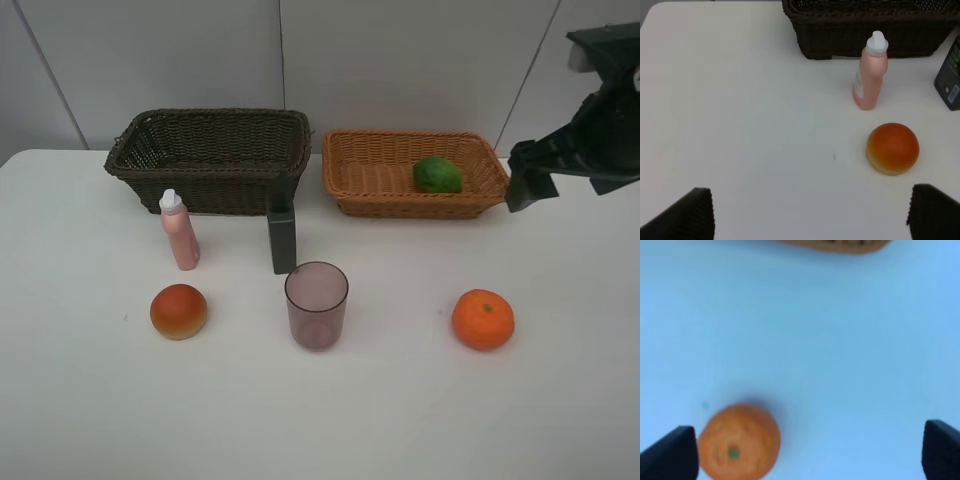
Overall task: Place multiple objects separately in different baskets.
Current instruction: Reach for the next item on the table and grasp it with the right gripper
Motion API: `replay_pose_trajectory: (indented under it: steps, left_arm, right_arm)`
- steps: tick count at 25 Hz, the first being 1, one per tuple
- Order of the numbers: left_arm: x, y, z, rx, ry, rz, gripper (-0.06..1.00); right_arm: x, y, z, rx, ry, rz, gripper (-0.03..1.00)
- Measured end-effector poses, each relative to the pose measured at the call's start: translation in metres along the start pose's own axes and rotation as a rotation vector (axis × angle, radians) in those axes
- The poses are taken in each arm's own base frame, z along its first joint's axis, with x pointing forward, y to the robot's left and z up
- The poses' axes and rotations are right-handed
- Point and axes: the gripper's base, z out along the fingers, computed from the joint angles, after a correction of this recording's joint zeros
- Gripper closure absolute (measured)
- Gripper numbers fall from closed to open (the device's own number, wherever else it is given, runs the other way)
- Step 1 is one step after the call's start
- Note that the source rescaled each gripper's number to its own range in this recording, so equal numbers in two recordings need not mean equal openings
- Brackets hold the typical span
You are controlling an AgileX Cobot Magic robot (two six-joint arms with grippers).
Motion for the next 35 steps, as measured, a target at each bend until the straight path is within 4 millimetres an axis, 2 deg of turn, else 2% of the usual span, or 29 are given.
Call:
replay_pose_trajectory:
  steps: [5,10,17,26,29,35]
  left_arm:
    - [0.0,0.0,0.0,0.0,0.0,0.0,-0.06]
    - [0.0,0.0,0.0,0.0,0.0,0.0,-0.06]
    - [0.0,0.0,0.0,0.0,0.0,0.0,-0.06]
    - [0.0,0.0,0.0,0.0,0.0,0.0,-0.06]
    - [0.0,0.0,0.0,0.0,0.0,0.0,-0.06]
    - [0.0,0.0,0.0,0.0,0.0,0.0,-0.06]
  right_arm:
    - [0.008,-0.001,-0.005,-0.003,0.046,0.011,0.01]
    - [0.008,0.015,-0.002,-0.074,0.002,0.003,0.01]
    - [0.025,0.026,0.035,-0.112,0.058,0.001,0.01]
    - [0.025,0.036,0.077,-0.103,0.162,-0.02,0.01]
    - [0.026,0.038,0.085,-0.101,0.187,-0.026,0.01]
    - [0.023,0.044,0.086,-0.116,0.15,-0.04,0.01]
